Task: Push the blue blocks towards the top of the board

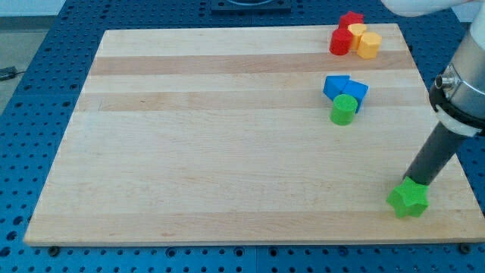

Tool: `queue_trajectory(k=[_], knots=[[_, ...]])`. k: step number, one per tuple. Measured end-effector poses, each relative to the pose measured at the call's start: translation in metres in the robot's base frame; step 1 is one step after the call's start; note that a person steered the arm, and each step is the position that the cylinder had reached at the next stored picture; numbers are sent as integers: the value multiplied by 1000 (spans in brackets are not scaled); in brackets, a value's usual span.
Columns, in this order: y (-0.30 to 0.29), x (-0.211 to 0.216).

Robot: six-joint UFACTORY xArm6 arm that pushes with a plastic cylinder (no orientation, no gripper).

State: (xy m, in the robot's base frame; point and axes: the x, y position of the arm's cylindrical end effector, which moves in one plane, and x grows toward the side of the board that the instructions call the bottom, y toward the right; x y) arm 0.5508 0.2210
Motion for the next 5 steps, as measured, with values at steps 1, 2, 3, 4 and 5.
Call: queue_trajectory(k=[1,2,3,4,5], knots=[[0,-11],[0,-48],[1,-69],[4,-94],[4,-118]])
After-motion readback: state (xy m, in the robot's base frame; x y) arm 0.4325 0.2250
